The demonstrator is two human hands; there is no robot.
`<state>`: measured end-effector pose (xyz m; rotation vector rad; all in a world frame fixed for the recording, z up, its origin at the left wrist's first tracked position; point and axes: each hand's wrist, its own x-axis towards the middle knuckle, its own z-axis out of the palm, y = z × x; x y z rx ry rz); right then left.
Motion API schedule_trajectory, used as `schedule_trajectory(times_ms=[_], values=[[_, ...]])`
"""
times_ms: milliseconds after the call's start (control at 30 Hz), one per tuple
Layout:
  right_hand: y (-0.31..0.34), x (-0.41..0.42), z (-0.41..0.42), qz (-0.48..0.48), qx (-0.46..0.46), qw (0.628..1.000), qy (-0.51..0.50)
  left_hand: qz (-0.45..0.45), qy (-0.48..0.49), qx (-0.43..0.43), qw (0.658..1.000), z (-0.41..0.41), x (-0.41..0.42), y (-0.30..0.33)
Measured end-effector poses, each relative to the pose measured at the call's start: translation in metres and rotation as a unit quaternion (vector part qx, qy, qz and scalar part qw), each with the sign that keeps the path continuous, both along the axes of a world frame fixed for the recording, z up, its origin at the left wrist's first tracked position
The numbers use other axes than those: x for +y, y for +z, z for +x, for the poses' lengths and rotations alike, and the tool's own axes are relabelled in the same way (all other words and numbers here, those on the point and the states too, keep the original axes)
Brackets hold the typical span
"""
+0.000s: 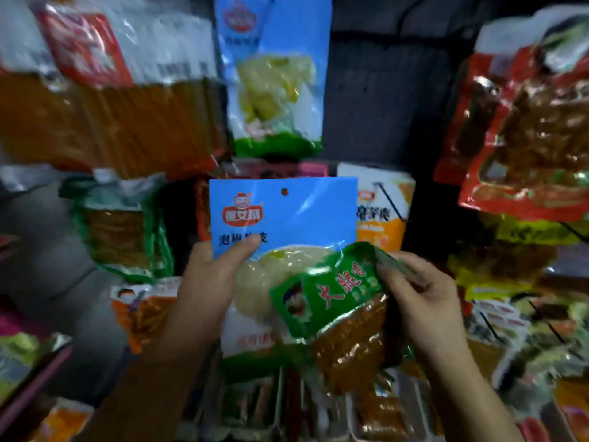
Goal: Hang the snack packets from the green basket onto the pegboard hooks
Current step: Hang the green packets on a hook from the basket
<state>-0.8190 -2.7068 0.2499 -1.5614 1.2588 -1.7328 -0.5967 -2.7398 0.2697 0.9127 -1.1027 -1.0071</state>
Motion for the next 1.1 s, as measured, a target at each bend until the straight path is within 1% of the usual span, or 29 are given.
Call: schedule_trajectory(times_ms=[67,133,267,367,433,467,533,600,700,900,1000,1100], values=[[0.020,-0.011,0.023,-0.041,-0.004,0.999,-0.011,-0.009,-0.037,0.014,0.999,0.018,-0.011,0.016],[0.039,-0.018,0.043,-0.071,-0.017,0.997,-0.007,-0.035,-0.070,0.003,0.997,0.029,-0.021,0.030],[0.072,-0.027,0.067,-0.092,-0.002,0.995,0.038,-0.090,-0.124,-0.008,0.988,0.034,-0.035,0.058],[0.093,-0.038,0.067,-0.114,0.005,0.992,0.055,-0.151,-0.126,-0.025,0.980,0.036,-0.048,0.080],[0.108,-0.051,0.065,-0.127,0.021,0.990,0.055,-0.182,-0.120,0.000,0.976,0.039,-0.059,0.102],[0.116,-0.058,0.064,-0.132,0.032,0.989,0.056,-0.195,-0.112,0.011,0.974,0.040,-0.064,0.114],[0.129,-0.071,0.065,-0.139,0.052,0.987,0.063,-0.221,-0.082,0.001,0.972,0.042,-0.075,0.136],[0.141,-0.084,0.066,-0.150,0.053,0.985,0.062,-0.238,-0.057,-0.016,0.969,0.042,-0.086,0.156],[0.159,-0.102,0.067,-0.174,0.050,0.983,0.032,-0.259,-0.013,-0.028,0.965,0.033,-0.100,0.179],[0.187,-0.128,0.063,-0.215,0.069,0.974,-0.028,-0.256,0.039,-0.006,0.966,0.024,-0.123,0.198],[0.193,-0.137,0.067,-0.226,0.090,0.969,-0.052,-0.279,0.093,-0.030,0.955,0.024,-0.131,0.204],[0.198,-0.147,0.067,-0.215,0.076,0.972,-0.056,-0.300,0.124,-0.060,0.944,0.024,-0.137,0.212]])
